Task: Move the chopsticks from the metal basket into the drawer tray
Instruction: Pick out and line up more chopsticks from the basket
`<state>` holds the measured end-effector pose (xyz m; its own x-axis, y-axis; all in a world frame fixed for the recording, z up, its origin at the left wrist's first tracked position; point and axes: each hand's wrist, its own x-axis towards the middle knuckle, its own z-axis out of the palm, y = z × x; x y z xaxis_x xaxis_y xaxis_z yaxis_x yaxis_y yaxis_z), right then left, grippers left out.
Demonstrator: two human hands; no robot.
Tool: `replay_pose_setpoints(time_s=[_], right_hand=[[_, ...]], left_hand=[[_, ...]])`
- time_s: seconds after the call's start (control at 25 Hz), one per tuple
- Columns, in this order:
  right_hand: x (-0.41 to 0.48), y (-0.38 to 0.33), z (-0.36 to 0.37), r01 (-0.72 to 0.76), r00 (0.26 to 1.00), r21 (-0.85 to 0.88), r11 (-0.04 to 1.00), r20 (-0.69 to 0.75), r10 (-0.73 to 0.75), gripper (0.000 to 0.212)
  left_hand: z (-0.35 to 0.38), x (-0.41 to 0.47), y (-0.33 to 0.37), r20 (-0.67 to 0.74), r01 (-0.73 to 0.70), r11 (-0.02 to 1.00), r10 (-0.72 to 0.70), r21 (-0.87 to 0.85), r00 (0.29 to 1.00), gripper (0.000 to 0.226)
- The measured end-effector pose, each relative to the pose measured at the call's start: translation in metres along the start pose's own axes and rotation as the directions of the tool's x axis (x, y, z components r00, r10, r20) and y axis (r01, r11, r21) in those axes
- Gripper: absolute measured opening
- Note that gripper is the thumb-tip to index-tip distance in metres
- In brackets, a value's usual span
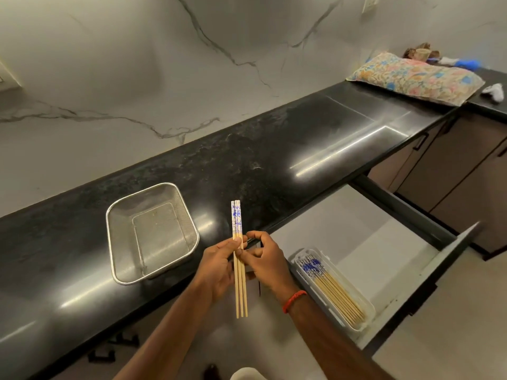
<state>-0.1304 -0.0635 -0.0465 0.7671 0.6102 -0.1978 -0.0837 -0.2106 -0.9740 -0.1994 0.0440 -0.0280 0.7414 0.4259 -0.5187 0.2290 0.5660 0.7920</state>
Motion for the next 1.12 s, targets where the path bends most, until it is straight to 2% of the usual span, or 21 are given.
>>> replay_pose_setpoints(time_s=[0.44,0.64,0.76,0.88,0.96,1.12], right_hand=[[-0.041,0.035,-0.055,-0.124,0.992,0.192,0.973,0.008,0.125,0.064],[-0.049,0.053,-0.071,-0.161,0.981,0.337,0.928,-0.051,0.188,0.065],[-0.047,0.058,-0.083,-0.163,0.978,0.218,0.962,-0.094,0.187,0.067],[-0.049,0.065,-0.098,-0.197,0.975,0.133,0.971,-0.078,0.209,0.070],[-0.049,0.070,-0.106,-0.222,0.970,0.111,0.969,-0.071,0.230,0.071],[-0.048,0.082,-0.118,-0.277,0.957,0.162,0.947,-0.040,0.287,0.062]], left_hand=[[0.053,-0.016,-0.055,0.002,0.062,0.991,-0.063,0.116,0.998,0.028],[0.071,-0.008,-0.067,0.058,0.094,0.986,-0.103,0.141,0.993,0.024],[0.073,0.001,-0.071,0.078,0.082,0.983,-0.096,0.164,0.992,0.020],[0.073,0.016,-0.076,0.073,0.055,0.966,-0.075,0.251,0.995,0.024],[0.075,0.024,-0.082,0.094,0.048,0.950,-0.081,0.308,0.992,0.024],[0.083,0.035,-0.099,0.075,0.045,0.954,-0.070,0.295,0.995,0.017]])
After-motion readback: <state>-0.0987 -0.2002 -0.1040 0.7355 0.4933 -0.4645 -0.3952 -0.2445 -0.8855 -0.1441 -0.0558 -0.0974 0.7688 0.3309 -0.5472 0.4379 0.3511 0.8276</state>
